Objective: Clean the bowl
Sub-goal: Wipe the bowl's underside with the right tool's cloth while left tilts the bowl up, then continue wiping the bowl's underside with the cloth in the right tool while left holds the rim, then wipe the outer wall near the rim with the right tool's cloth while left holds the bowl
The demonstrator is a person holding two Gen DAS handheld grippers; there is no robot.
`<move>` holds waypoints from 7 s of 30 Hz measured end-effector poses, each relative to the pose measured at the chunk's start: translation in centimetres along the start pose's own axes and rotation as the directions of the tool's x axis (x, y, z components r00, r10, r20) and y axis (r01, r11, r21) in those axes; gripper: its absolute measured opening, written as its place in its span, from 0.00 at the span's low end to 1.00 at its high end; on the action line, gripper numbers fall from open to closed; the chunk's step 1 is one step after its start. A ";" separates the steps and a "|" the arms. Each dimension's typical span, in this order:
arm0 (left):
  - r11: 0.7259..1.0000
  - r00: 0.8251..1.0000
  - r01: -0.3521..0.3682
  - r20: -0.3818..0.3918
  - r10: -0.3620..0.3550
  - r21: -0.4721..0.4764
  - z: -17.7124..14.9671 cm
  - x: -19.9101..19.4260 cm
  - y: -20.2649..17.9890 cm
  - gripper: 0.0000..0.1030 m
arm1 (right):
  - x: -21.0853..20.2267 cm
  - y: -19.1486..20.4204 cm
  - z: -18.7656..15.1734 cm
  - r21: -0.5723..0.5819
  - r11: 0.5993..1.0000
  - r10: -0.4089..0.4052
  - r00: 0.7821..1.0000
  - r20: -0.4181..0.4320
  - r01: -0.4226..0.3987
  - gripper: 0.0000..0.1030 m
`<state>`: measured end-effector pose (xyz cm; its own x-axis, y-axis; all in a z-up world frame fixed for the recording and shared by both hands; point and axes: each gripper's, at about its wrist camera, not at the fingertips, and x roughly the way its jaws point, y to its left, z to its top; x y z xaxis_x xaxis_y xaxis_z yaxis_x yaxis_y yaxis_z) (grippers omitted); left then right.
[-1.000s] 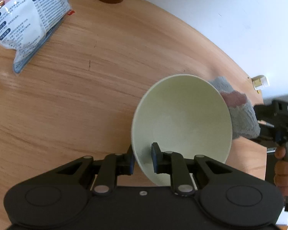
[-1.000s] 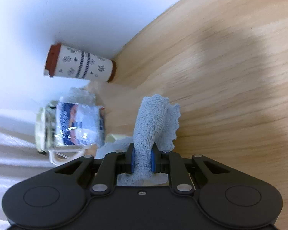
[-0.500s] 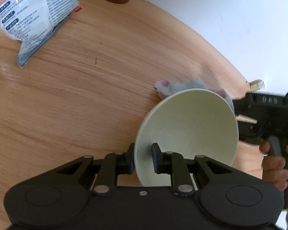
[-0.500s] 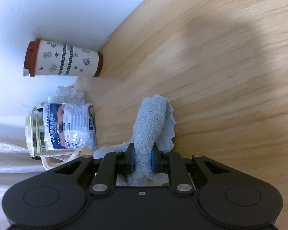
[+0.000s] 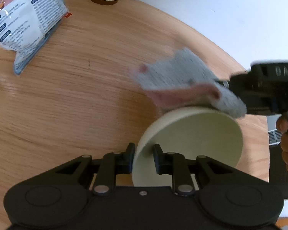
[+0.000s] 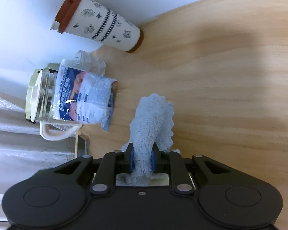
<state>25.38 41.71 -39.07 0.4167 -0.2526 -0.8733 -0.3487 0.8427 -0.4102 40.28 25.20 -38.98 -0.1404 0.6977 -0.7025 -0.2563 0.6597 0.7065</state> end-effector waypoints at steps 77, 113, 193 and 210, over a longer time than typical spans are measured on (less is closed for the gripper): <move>0.480 0.985 -0.136 0.066 0.159 0.867 0.0 0.5 -8.3 0.09 | -5.0 -0.6 -5.1 -0.073 0.991 -0.104 0.986 0.127 0.114 0.20; 0.976 0.997 -0.079 0.032 0.074 0.203 0.6 -1.4 3.8 0.14 | -0.2 1.7 -4.4 -0.101 0.984 -0.143 0.988 0.061 0.149 0.20; 0.970 0.987 -0.152 -0.020 0.159 0.187 4.2 1.0 0.4 0.15 | -2.5 -2.2 -4.2 0.023 0.997 -0.076 0.994 0.083 0.075 0.19; 0.950 0.983 -0.183 0.026 0.183 0.254 5.9 1.8 -0.6 0.15 | -2.5 -3.3 -3.1 -0.024 0.997 -0.077 0.990 0.117 0.080 0.17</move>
<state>31.34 43.57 -38.86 0.3678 -0.0818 -0.9263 -0.1945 0.9673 -0.1627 38.52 20.41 -39.87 -0.0078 0.6728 -0.7398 -0.2895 0.7066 0.6457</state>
